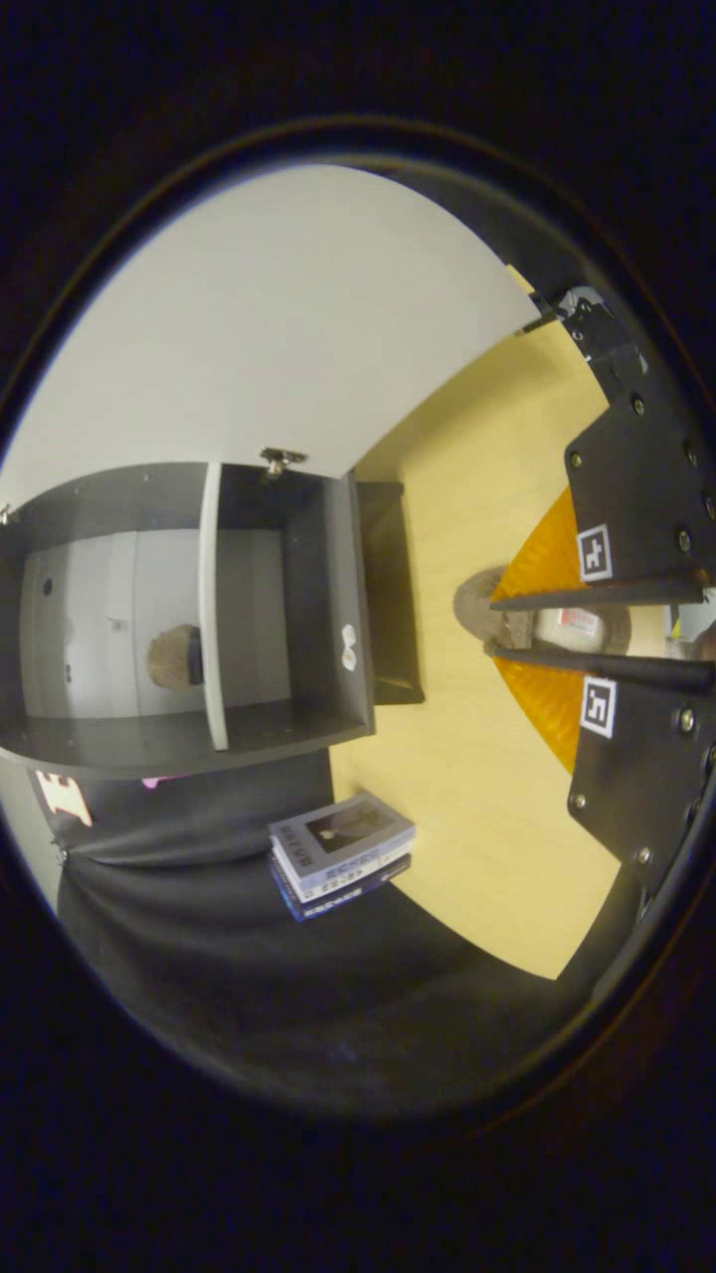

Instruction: Open the shoe cabinet door, grab the shoes and put them into the shoe cabinet, then close the shoe cabinet door.

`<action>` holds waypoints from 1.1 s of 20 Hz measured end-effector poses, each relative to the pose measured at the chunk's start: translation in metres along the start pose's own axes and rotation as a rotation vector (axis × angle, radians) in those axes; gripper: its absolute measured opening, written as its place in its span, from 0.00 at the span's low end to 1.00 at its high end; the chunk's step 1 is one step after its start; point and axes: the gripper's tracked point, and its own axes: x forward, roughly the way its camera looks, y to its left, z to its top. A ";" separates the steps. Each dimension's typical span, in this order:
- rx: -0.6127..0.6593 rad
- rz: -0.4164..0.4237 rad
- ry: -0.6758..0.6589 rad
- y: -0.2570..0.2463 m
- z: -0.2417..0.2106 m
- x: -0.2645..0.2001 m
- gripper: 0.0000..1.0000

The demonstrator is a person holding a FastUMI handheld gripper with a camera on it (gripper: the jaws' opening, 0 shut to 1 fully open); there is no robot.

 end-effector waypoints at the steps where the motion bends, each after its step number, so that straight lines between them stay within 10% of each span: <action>1: -0.003 -0.001 0.027 0.006 -0.011 0.011 0.21; 17: -0.118 -0.095 0.232 0.014 -0.103 0.106 0.21; 22: -0.091 -0.104 0.278 0.013 -0.099 0.106 0.01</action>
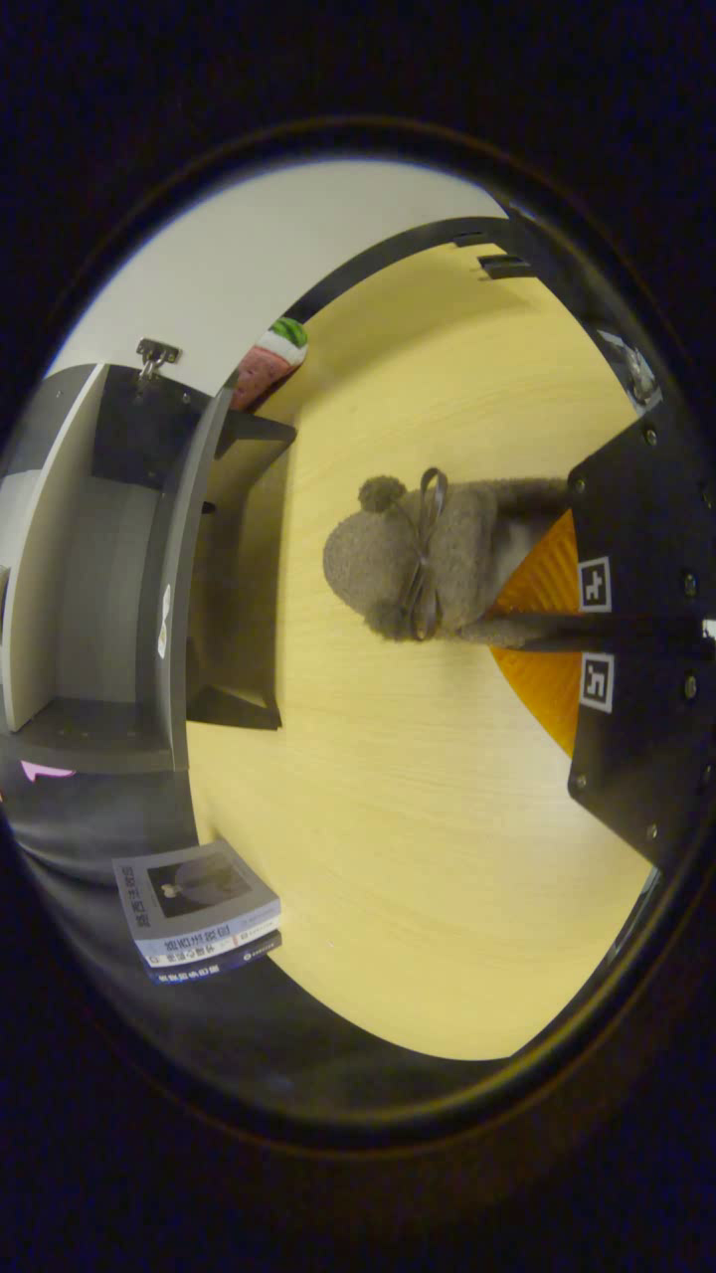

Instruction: Open the shoe cabinet door, grab the shoes and put them into the shoe cabinet, then close the shoe cabinet door.

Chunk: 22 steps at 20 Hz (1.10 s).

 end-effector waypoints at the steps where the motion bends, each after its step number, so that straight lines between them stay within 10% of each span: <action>1: 0.005 -0.003 0.006 -0.002 0.002 -0.003 0.01; 9: 0.080 -0.087 -0.101 -0.036 0.064 -0.041 0.01; 22: 0.102 -0.206 -0.554 -0.116 0.296 -0.140 0.00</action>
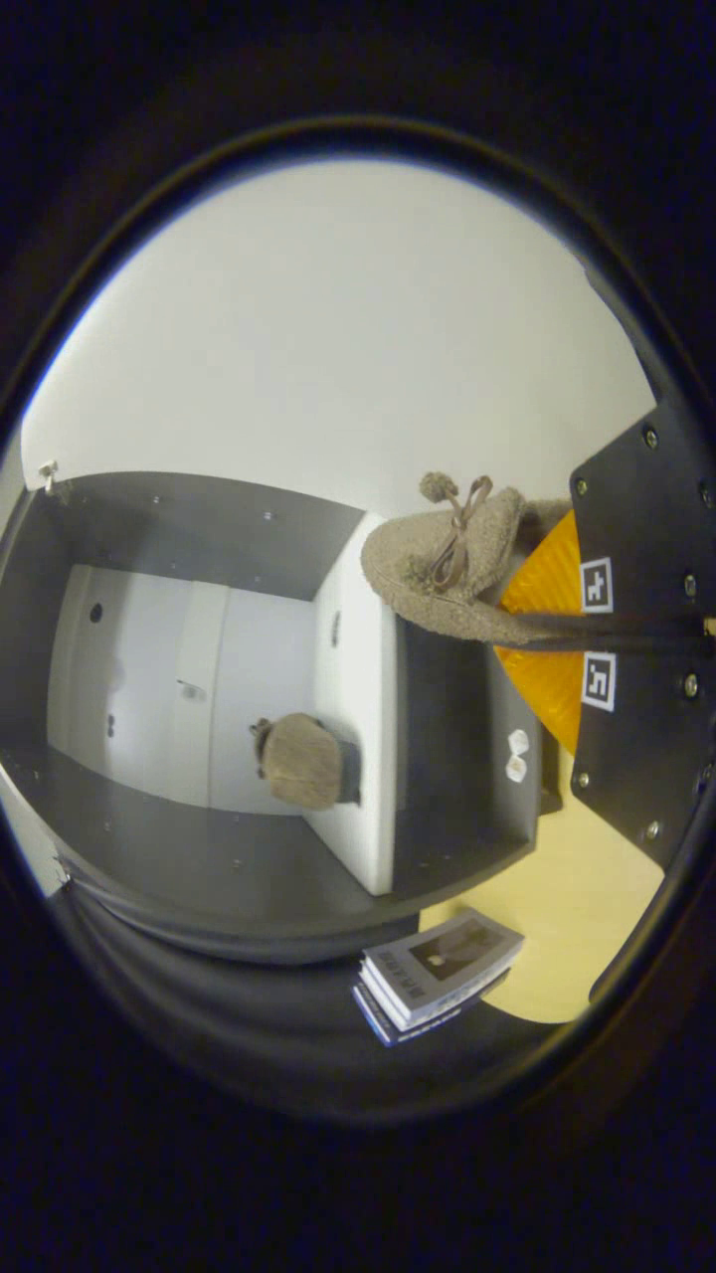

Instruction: Open the shoe cabinet door, grab the shoes and put them into the shoe cabinet, then close the shoe cabinet door.

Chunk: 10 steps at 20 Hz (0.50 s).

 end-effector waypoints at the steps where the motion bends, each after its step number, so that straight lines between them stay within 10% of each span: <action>1: 0.000 0.001 -0.023 -0.004 0.016 0.007 0.00; 10: -0.033 0.037 -0.203 -0.012 0.150 0.095 0.00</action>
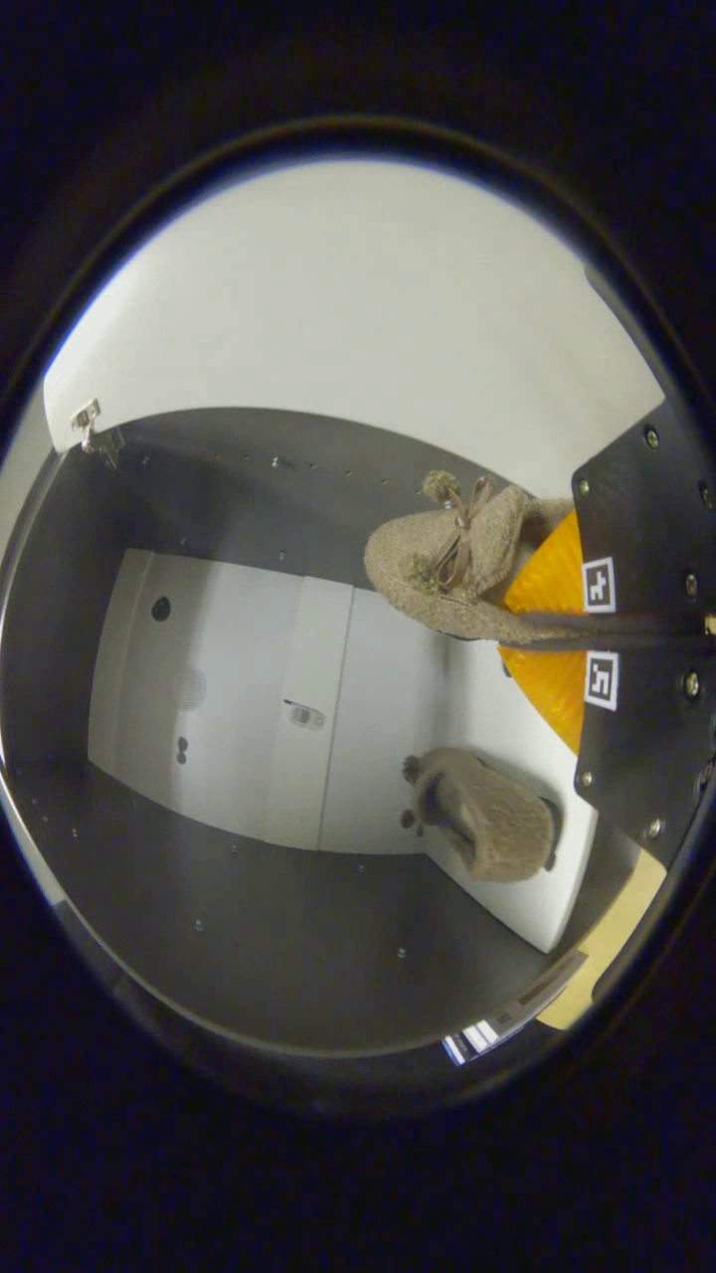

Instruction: Open the shoe cabinet door, grab the shoes and put them into the shoe cabinet, then close the shoe cabinet door.

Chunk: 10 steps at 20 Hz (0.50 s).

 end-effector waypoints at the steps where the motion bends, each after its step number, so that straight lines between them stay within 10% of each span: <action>1: 0.004 0.007 -0.010 0.001 0.006 0.011 0.00; 10: 0.022 0.105 0.044 0.033 0.007 0.094 0.00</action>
